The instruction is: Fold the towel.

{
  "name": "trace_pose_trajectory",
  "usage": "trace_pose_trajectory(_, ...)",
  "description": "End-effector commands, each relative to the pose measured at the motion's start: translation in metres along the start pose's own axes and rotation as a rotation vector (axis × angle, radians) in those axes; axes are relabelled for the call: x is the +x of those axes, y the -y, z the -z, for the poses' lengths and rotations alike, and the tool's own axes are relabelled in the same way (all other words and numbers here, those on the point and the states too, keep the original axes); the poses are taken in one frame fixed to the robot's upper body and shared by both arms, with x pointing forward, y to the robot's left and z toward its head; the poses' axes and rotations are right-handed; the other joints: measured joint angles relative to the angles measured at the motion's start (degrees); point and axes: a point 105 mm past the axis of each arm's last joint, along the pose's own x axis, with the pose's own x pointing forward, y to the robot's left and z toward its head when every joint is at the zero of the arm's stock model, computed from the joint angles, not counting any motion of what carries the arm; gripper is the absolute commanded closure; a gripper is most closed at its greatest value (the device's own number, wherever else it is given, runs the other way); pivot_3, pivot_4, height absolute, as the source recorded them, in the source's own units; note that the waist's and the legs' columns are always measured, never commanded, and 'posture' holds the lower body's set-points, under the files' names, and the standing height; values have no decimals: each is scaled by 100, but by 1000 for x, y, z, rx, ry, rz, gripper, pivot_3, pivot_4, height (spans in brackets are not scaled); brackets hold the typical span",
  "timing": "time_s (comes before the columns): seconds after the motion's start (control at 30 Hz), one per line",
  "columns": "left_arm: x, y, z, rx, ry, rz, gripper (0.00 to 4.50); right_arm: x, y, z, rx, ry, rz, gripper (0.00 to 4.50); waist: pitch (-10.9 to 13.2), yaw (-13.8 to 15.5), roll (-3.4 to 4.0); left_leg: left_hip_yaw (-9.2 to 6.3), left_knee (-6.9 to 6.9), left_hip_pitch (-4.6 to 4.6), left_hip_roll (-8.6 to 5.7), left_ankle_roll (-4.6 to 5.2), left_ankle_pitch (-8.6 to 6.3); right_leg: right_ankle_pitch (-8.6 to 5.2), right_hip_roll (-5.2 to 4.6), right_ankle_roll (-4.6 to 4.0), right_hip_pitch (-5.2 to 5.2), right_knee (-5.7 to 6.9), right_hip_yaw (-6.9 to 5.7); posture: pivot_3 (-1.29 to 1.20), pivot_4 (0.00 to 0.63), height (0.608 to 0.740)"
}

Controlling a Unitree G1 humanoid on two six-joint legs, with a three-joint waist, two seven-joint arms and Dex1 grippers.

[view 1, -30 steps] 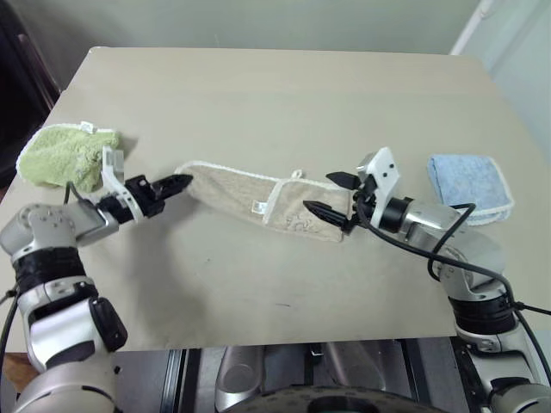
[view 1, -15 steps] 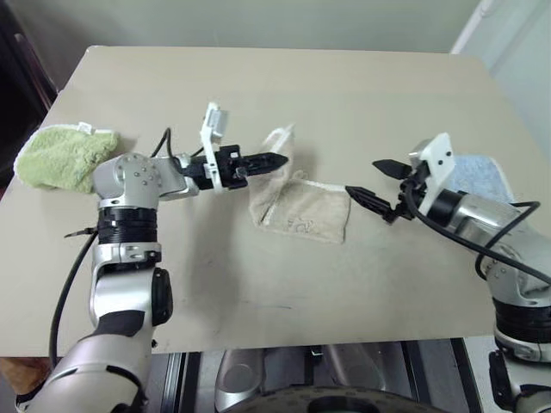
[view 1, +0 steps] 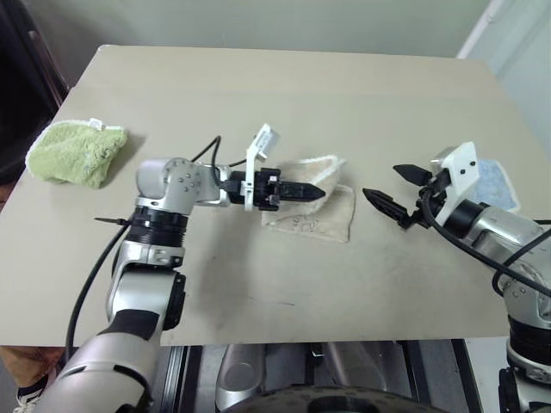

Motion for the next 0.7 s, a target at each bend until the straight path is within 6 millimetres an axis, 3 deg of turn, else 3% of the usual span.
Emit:
trace_pose_trajectory(0.03, 12, -1, -4, 58, -24, -7, 4461, -6, 1, -14, -38, 49, 25, 0, 0, 1, 0, 0, 0, 0, 0, 0, 0, 1, 0, 1, 0, 0, 0, 0, 150, 703)
trace_pose_trajectory(0.3, 29, -9, 8, 129, -95, -34, 4461, -6, 2, -14, -44, 50, 44, 0, 0, 7, 0, -1, -4, -2, 0, 0, 0, 29, 1, 49, 0, -11, -1, 0, 150, 703)
trace_pose_trajectory(0.53, 28, -6, 12, 169, -101, -14, 4461, -5, 4, -13, -51, 49, 54, 0, 0, 8, 1, -1, -5, -5, 2, 6, -3, 37, 1, 57, 8, -43, -1, 0, 150, 703)
trace_pose_trajectory(0.7, 25, -4, 10, 175, -97, 1, 3143, -3, 5, -13, -51, 52, 56, 0, 0, 7, 1, 0, -6, -7, 2, 15, -8, 45, -1, 61, 14, -63, 0, 0, 150, 703)
